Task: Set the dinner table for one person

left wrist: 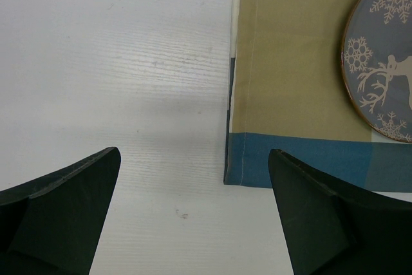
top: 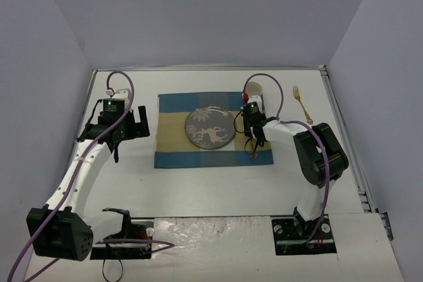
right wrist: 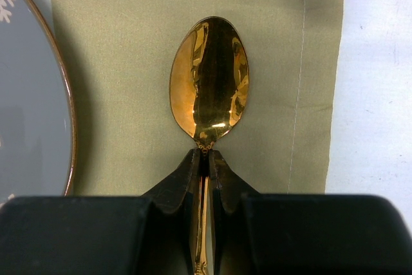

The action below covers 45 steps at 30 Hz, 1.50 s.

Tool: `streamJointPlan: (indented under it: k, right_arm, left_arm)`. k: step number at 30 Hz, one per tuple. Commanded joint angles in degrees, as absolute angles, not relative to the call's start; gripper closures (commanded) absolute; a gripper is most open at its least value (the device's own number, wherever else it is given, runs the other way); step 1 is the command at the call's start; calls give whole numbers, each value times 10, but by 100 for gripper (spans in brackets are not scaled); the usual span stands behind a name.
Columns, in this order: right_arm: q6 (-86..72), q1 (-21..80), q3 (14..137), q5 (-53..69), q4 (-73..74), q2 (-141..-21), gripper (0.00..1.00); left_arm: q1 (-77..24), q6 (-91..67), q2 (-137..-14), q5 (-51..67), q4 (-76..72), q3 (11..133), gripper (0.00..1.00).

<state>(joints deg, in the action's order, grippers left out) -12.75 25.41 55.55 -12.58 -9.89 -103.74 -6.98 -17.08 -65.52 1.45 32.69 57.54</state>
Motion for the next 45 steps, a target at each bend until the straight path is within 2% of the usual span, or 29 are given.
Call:
streamJointPlan:
  k: [1,16,18,20,24,33,40,45]
  right_arm:
    - [-118,248,576,-125,-82,-1042,96]
    - [-92,243,581,-108,-67,-1047,97]
    - [-95,242,583,-107,-65,-1048,94]
    - [-103,241,581,-98,-66,-1044,84]
    - [-110,241,583,-84,-66,-1026,74]
    - [-98,186,613,-57,-23,-910,45]
    - [-60,46,615,14,-3,-846,37]
    - [-66,-53,639,25,-4,-879,36]
  left_arm:
    - [-65,-168,-650,10,307,603,3]
    - [-65,-168,-650,10,308,602,3]
    - [-65,-168,-650,10,308,603,3]
    - [-65,-168,-650,9,308,603,3]
    - [-65,-169,-650,9,308,603,3]
    - [-65,-168,-650,11,309,604,3]
    - [-65,-170,-650,14,309,604,3]
    - [-65,-171,-653,18,308,604,3]
